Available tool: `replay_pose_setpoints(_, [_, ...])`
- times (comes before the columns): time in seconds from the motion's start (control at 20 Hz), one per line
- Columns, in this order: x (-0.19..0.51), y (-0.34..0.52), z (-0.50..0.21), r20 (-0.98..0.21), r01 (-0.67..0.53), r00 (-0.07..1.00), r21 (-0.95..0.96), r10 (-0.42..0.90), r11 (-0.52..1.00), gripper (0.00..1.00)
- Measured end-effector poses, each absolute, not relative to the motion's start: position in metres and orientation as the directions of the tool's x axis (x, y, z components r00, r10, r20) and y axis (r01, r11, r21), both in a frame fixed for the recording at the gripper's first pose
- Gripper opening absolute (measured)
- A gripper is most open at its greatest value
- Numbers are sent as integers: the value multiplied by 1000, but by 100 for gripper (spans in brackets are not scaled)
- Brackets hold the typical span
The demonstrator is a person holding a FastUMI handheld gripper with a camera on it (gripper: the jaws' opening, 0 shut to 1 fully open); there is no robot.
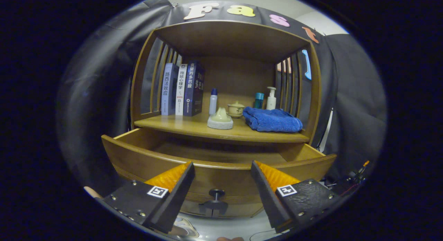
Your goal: Pull open the drawer, take out the items inside it, and place them on the countertop above the cabinet.
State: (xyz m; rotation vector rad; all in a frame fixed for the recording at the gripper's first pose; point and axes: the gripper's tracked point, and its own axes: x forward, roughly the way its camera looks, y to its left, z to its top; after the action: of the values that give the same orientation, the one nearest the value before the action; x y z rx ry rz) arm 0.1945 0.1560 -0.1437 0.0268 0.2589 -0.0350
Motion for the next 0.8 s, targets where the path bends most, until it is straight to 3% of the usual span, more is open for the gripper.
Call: replay_pose_setpoints(0.8, [241, 157, -149, -254, 42, 967, 24, -34, 999, 99])
